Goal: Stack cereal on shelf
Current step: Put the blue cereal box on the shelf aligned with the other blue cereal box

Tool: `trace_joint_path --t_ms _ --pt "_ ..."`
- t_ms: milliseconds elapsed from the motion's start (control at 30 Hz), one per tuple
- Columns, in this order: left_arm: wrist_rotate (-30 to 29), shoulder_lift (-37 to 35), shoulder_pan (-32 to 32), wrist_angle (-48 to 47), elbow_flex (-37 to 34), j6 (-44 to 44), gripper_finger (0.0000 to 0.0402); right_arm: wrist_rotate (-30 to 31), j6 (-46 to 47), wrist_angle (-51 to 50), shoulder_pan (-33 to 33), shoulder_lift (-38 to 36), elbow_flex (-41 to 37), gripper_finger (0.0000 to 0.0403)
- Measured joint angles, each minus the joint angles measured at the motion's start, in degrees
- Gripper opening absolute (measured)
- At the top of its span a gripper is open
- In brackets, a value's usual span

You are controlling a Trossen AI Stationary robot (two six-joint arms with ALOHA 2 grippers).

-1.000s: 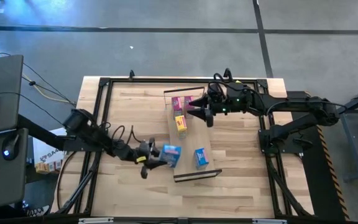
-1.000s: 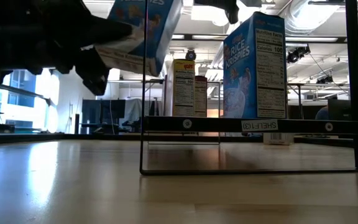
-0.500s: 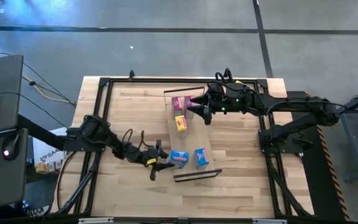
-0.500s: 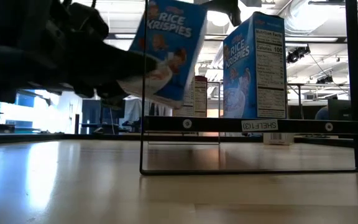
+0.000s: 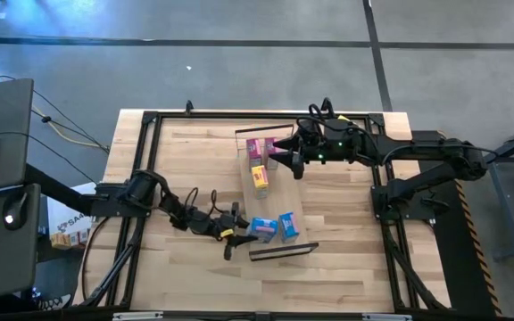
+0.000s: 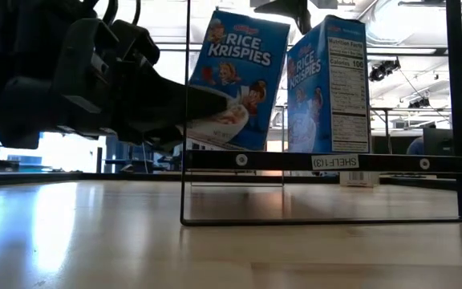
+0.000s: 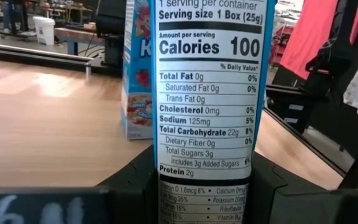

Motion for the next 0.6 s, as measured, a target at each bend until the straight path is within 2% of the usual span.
trace_joint_path --t_ms 267,600 --pt "0.86 0.15 -0.02 -0.08 0.18 1.38 0.0148 -0.02 -0.33 -0.06 -0.02 0.00 0.00 0.0229" --pt "4.01 0.33 -0.08 -1.10 0.07 -1.69 0.0227 -0.04 -0.46 -0.34 0.00 0.00 0.00 0.0229"
